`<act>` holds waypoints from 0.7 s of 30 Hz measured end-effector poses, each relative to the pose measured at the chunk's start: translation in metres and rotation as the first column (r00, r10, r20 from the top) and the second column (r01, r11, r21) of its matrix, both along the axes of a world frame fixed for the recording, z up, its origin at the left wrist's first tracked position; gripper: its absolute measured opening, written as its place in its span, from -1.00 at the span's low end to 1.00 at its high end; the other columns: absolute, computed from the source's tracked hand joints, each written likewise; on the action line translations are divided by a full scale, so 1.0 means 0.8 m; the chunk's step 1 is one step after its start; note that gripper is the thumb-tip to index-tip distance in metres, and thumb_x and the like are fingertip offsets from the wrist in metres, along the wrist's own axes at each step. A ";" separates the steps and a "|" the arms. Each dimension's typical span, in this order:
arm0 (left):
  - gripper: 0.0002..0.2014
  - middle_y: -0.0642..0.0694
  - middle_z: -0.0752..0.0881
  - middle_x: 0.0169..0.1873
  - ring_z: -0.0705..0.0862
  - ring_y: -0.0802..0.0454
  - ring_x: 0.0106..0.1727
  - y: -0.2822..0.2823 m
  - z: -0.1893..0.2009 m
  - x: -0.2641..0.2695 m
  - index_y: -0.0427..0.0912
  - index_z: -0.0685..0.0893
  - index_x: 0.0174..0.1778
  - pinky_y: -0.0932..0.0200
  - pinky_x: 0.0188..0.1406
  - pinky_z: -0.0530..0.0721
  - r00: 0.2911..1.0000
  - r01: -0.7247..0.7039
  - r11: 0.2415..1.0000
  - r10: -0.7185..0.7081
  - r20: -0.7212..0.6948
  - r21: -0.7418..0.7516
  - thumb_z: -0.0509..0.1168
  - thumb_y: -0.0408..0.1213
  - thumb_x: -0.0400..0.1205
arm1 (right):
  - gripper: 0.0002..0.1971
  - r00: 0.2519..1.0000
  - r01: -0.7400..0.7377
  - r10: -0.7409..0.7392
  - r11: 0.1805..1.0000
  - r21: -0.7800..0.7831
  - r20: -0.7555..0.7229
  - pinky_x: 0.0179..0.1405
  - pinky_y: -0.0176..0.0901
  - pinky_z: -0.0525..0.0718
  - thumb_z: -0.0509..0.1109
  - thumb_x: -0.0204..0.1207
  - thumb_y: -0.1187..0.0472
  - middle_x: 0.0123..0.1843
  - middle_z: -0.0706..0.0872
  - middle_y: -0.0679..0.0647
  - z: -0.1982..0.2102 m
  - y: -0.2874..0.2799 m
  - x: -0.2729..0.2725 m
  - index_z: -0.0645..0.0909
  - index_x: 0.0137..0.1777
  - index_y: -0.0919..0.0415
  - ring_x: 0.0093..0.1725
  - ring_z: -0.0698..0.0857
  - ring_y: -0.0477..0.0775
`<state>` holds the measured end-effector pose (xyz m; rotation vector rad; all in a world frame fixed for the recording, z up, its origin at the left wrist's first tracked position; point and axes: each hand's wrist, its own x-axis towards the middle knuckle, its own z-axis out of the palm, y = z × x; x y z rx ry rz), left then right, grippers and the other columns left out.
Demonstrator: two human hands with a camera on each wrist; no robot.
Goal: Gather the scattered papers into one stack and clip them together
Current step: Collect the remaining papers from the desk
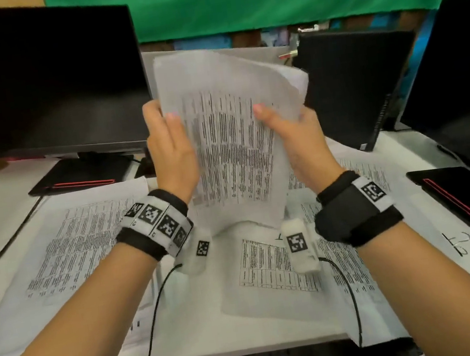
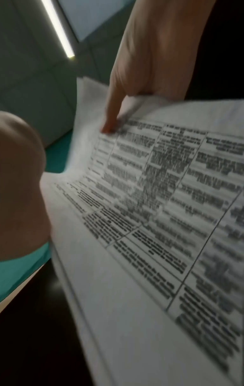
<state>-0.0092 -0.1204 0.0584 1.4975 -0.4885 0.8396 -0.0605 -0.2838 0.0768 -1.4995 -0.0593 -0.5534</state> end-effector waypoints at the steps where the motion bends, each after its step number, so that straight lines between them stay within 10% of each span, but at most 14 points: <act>1: -0.90 0.20 0.44 -0.32 0.47 0.40 -0.37 -0.004 0.010 -0.003 -0.22 0.35 0.07 0.43 -0.36 0.41 0.999 -0.012 1.000 0.012 0.043 -0.006 -0.06 -0.40 0.75 | -0.62 1.000 0.016 -0.016 1.000 0.016 0.019 0.28 0.21 0.71 0.52 0.54 0.20 0.17 0.81 0.19 0.007 0.006 0.002 0.65 0.33 0.30 0.20 0.78 0.17; 5: -0.85 0.29 0.53 -0.36 0.49 0.41 -0.37 0.006 0.019 -0.003 -0.28 0.40 0.11 0.47 -0.34 0.40 0.991 -0.060 0.995 0.069 0.112 -0.077 -0.05 -0.44 0.74 | -0.66 0.995 0.057 -0.059 0.998 0.028 0.084 0.21 0.18 0.76 0.53 0.54 0.18 0.15 0.80 0.20 0.017 0.012 0.005 0.66 0.27 0.26 0.17 0.79 0.16; 8: -0.83 0.25 0.55 -0.30 0.51 0.39 -0.36 0.019 -0.027 0.003 -0.18 0.40 0.13 0.23 -0.23 0.49 0.972 -0.012 0.999 0.004 -0.236 -0.030 -0.03 -0.29 0.70 | -0.66 0.993 0.057 -0.054 0.998 0.027 -0.106 0.30 -0.02 0.69 0.56 0.49 0.12 0.14 0.77 -0.05 -0.040 0.003 0.002 0.62 0.23 0.08 0.16 0.76 -0.04; 12: -0.69 0.00 0.55 -0.21 0.43 0.18 -0.34 0.013 -0.079 -0.005 -0.30 0.42 0.34 0.48 -0.51 0.39 0.722 -0.031 0.999 0.011 -0.692 -0.016 -0.04 -0.34 0.72 | -0.65 0.867 -0.126 0.110 0.992 0.000 -0.486 0.54 0.17 0.44 0.62 0.40 0.04 0.14 0.75 -0.15 -0.117 0.001 -0.007 0.62 0.14 -0.13 0.23 0.68 -0.08; 21: -0.89 -0.05 0.56 -0.41 0.52 0.06 -0.44 0.075 -0.027 0.043 -0.22 0.51 -0.25 0.27 -0.52 0.47 0.713 0.081 0.997 -0.055 -0.699 0.004 0.18 -0.46 0.57 | -0.70 0.919 -0.084 0.084 0.996 0.017 -0.386 0.15 0.16 0.78 0.49 0.57 0.17 0.10 0.84 0.19 -0.060 0.009 0.037 0.68 0.24 0.27 0.09 0.83 0.22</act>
